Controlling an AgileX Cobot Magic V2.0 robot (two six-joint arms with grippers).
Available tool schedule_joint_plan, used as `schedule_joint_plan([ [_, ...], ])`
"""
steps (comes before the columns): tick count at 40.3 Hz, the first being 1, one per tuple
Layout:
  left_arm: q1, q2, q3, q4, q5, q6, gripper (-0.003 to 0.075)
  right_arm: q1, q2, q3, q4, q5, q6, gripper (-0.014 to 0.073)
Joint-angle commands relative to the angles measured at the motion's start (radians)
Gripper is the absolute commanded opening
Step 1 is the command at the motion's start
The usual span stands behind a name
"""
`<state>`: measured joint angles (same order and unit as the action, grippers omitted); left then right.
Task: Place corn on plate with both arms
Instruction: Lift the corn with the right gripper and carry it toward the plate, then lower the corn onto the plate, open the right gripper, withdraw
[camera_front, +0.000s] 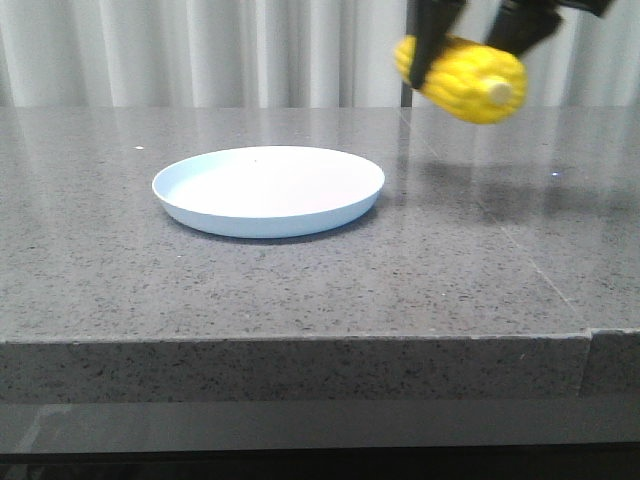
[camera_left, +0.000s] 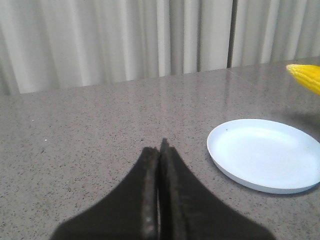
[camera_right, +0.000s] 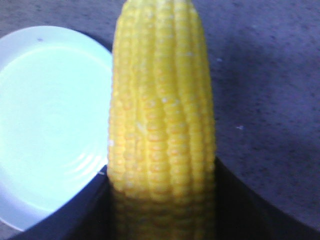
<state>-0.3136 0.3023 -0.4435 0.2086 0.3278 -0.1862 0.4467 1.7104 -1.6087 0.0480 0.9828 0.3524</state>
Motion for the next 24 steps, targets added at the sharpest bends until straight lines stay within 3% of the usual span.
schedule_joint_plan([
  [1, 0.003, 0.008, -0.028, 0.006, -0.076, -0.009, -0.002, 0.071, -0.009, -0.096, -0.058, -0.014, 0.095, 0.0132],
  [15, 0.003, 0.008, -0.028, 0.006, -0.076, -0.009, -0.002, 0.167, 0.194, -0.276, -0.056, 0.007, 0.284, 0.0132],
  [24, 0.003, 0.008, -0.028, 0.006, -0.076, -0.009, -0.002, 0.167, 0.264, -0.284, -0.031, 0.019, 0.3, 0.0139],
])
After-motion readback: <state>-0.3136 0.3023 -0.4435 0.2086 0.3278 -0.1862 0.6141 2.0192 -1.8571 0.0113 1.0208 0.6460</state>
